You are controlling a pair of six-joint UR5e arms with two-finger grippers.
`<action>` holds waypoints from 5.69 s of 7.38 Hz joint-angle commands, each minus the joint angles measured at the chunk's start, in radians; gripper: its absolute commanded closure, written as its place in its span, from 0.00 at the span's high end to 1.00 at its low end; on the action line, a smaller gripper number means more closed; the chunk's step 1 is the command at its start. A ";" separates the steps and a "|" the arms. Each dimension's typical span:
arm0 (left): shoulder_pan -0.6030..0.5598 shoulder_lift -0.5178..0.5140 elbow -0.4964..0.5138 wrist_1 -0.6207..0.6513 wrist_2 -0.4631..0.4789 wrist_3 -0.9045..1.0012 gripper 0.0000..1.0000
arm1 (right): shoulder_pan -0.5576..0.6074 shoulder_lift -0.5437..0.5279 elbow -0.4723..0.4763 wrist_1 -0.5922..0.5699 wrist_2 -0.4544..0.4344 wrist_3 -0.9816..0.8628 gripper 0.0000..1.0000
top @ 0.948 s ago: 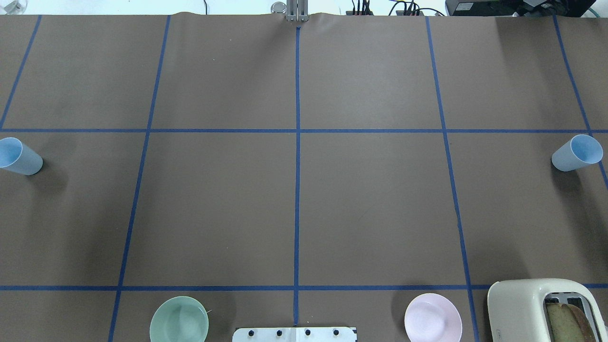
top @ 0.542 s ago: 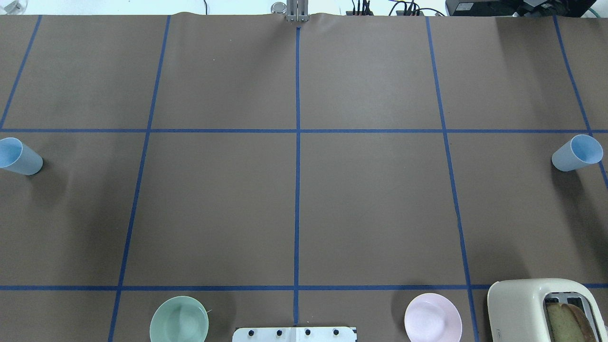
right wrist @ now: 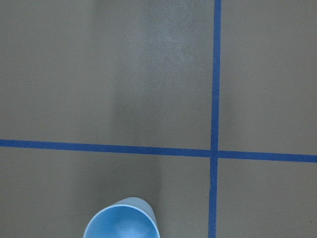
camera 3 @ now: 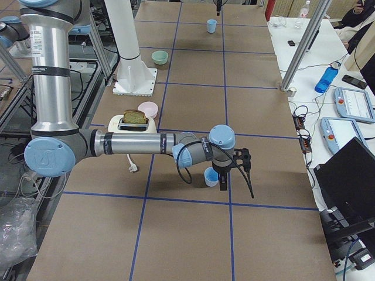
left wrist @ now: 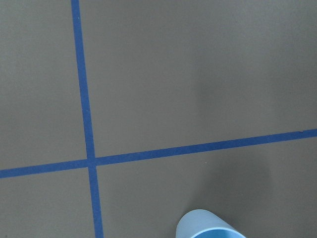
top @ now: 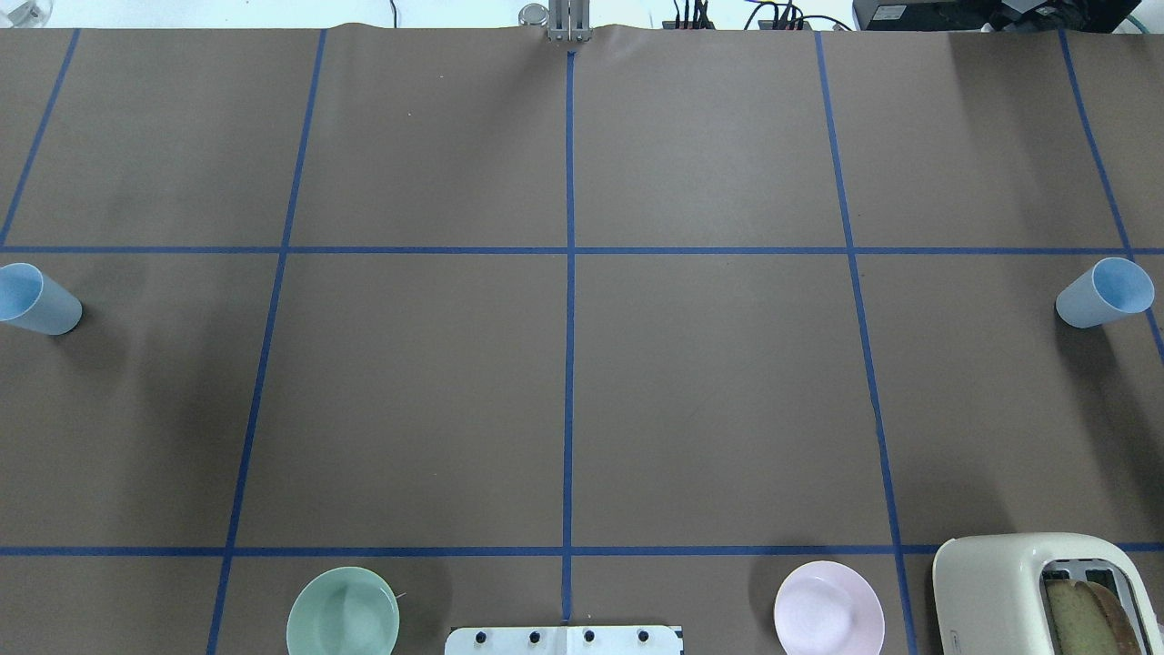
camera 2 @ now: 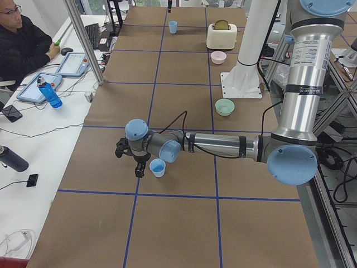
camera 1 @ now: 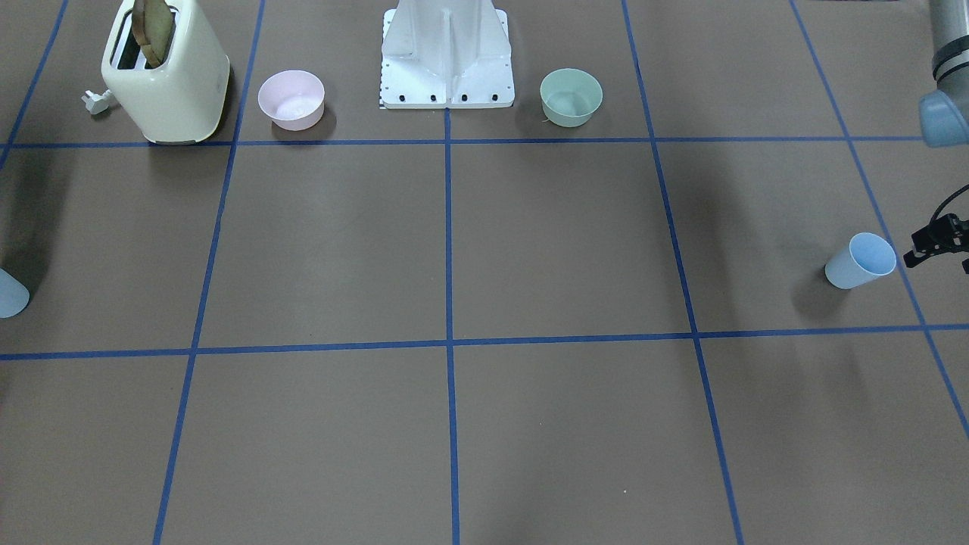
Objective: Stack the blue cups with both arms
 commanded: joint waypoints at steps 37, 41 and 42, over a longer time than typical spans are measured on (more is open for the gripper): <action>0.573 -0.515 -0.271 0.285 0.159 -1.002 0.00 | -0.106 -0.006 -0.066 0.052 -0.030 0.044 1.00; 0.630 -0.547 -0.264 0.282 0.214 -1.059 0.00 | -0.130 0.011 -0.131 0.116 -0.033 0.052 1.00; 0.638 -0.552 -0.264 0.283 0.214 -1.069 0.00 | -0.132 0.011 -0.145 0.133 -0.034 0.052 1.00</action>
